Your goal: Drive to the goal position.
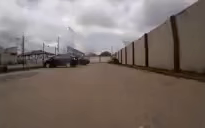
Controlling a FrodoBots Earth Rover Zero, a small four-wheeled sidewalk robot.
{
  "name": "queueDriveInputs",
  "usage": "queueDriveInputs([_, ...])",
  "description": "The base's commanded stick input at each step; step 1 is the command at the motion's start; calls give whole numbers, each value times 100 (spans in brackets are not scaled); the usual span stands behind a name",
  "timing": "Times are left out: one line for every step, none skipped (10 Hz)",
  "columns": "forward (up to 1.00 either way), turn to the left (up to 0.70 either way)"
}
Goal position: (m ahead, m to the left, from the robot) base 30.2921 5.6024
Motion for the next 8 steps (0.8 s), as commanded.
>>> queueDriveInputs([100, -20])
queueDriveInputs([100, -5])
queueDriveInputs([100, 0])
queueDriveInputs([100, 0])
queueDriveInputs([100, 0])
queueDriveInputs([100, 0])
queueDriveInputs([100, 0])
queueDriveInputs([100, 0])
